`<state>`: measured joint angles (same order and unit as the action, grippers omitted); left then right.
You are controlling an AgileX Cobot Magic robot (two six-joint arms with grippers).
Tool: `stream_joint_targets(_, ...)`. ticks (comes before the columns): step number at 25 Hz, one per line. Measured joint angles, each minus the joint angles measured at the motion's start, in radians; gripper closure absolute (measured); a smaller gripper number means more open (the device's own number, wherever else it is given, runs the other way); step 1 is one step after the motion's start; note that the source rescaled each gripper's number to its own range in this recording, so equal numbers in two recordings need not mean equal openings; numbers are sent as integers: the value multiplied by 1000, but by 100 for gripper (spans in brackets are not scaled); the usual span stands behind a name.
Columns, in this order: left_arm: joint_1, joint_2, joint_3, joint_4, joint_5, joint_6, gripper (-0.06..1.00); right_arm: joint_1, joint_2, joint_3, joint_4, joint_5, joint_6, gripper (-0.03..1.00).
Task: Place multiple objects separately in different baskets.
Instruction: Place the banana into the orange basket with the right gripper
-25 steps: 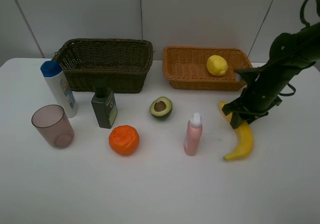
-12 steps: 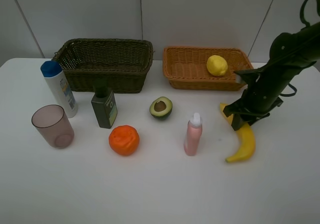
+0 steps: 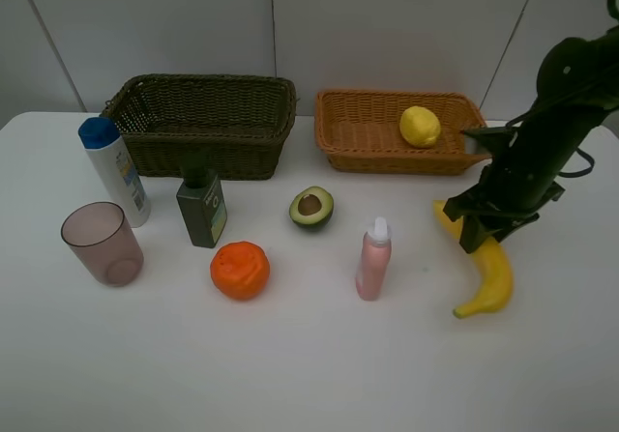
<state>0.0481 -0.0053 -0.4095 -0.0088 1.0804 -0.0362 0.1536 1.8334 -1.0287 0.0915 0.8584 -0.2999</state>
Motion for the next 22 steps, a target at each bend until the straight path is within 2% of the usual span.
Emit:
stream_joint_targets(8, 0, 0, 0, 0, 0, 0, -6, 0, -91, -6, -28, 63, 0, 94)
stream_joint_targets(14, 0, 0, 0, 0, 0, 0, -6, 0, -99, -130, -83, 123, -9, 94)
stream_joint_targets(22, 0, 0, 0, 0, 0, 0, -6, 0, -93, -322, -151, 137, -179, 94)
